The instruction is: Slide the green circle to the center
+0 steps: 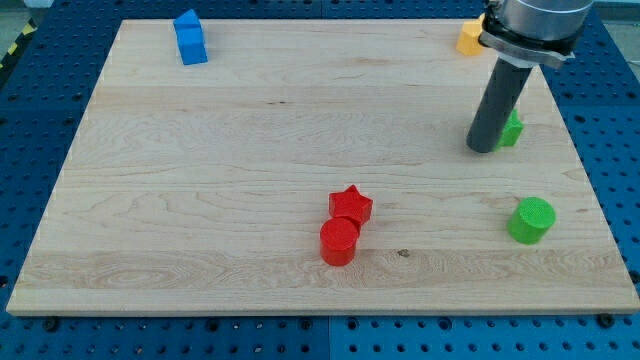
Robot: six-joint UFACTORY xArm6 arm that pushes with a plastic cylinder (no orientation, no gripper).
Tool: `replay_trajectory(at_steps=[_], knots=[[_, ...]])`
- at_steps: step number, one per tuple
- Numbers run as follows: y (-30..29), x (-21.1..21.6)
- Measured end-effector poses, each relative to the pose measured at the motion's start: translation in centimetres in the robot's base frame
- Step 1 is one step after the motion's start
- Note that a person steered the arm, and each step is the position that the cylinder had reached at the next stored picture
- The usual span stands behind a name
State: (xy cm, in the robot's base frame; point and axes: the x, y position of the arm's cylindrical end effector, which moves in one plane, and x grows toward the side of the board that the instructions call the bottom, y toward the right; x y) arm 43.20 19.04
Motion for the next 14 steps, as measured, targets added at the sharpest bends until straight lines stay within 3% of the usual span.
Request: replay_trajectory(at_steps=[3, 5, 6, 7, 14], knots=[[1.9, 0.8], [8.2, 8.8], [8.3, 15.2], [7.7, 15.8], [-7.1, 6.4]])
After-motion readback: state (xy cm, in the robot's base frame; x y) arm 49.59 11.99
